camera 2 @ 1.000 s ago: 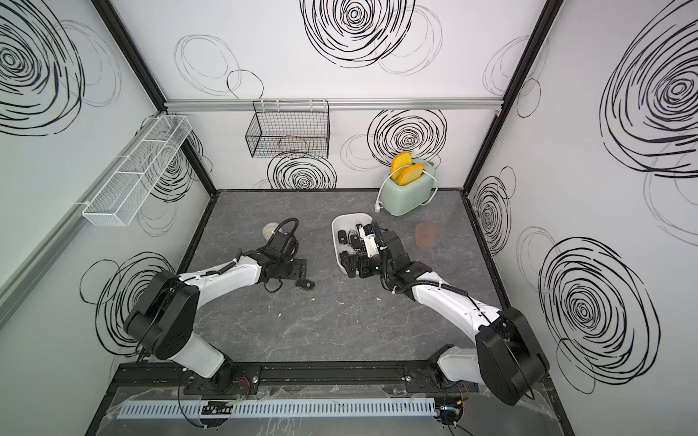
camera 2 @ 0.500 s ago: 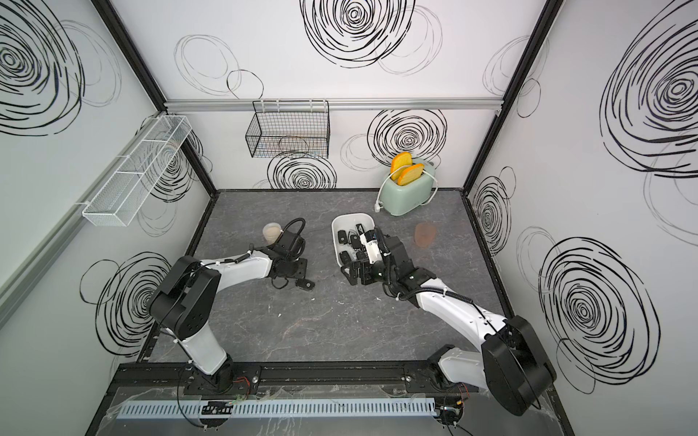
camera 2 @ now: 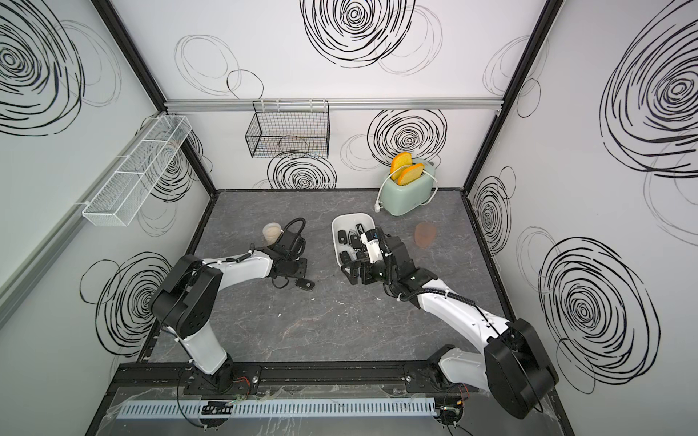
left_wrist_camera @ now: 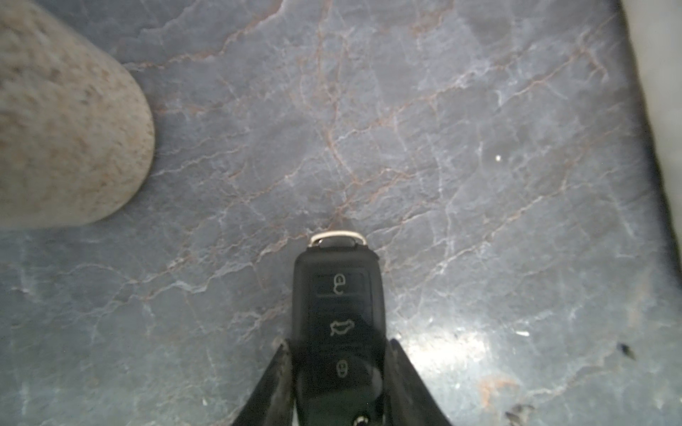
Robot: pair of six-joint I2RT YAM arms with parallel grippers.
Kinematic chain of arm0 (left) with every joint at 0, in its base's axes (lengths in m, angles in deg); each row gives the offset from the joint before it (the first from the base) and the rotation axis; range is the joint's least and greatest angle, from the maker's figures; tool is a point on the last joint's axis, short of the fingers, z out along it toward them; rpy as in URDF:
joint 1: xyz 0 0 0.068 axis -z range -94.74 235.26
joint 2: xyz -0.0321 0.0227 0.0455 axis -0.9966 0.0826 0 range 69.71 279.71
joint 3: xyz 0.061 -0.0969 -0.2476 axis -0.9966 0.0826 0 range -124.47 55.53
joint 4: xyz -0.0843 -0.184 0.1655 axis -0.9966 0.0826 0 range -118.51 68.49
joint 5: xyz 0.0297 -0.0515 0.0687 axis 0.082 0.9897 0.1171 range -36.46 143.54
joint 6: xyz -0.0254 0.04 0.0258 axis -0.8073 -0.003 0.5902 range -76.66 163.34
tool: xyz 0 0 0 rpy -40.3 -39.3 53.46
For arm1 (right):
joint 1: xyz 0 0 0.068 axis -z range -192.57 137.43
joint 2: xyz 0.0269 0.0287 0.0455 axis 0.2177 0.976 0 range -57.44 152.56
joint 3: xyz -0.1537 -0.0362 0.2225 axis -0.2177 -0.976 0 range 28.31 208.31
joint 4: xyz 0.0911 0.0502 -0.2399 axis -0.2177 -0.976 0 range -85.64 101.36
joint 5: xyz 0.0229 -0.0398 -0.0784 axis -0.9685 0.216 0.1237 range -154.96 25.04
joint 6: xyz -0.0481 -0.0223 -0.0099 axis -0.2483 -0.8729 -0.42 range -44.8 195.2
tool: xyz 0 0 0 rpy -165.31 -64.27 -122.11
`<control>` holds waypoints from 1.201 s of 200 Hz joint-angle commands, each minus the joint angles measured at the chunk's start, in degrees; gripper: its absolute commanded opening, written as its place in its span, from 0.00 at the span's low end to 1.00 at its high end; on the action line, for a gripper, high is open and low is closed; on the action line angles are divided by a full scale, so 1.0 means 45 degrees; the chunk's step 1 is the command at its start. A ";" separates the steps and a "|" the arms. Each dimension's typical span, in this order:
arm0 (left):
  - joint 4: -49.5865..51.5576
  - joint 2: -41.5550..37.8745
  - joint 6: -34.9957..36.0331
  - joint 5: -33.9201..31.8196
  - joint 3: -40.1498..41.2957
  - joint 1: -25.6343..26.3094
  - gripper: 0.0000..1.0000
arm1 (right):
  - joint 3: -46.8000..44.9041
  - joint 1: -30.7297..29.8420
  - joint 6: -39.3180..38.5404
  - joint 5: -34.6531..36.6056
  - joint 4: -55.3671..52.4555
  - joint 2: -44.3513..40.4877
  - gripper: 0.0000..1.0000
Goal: Place the car key into the storage box
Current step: Pick up the car key from the center of the board, then place the car key in the storage box.
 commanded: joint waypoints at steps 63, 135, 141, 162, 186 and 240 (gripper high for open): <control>0.0505 -0.1551 -0.0722 0.0680 -0.1393 0.1183 0.27 | -0.0429 0.0058 0.0099 0.0823 -0.0087 -0.0521 0.99; 0.0525 -0.1197 -0.1240 0.1455 -0.4020 0.2764 0.28 | -0.0547 0.0119 0.0235 0.0968 -0.0145 -0.1006 0.99; 0.0592 -0.1015 -0.1185 0.1490 -0.4292 0.2856 0.28 | -0.0559 0.0119 0.0245 0.0986 -0.0143 -0.1098 0.99; 0.0894 -0.0291 -0.0987 0.1567 -0.5236 0.3044 0.28 | -0.0629 0.0155 0.0245 0.1063 -0.0170 -0.1397 0.99; 0.1038 0.0520 -0.0974 0.1598 -0.6036 0.3191 0.28 | -0.0757 0.0211 0.0245 0.1143 -0.0302 -0.1707 0.99; 0.1528 0.2446 -0.0974 0.1773 -0.7590 0.3347 0.28 | -0.1075 0.0353 0.0206 0.1260 -0.0450 -0.2338 0.99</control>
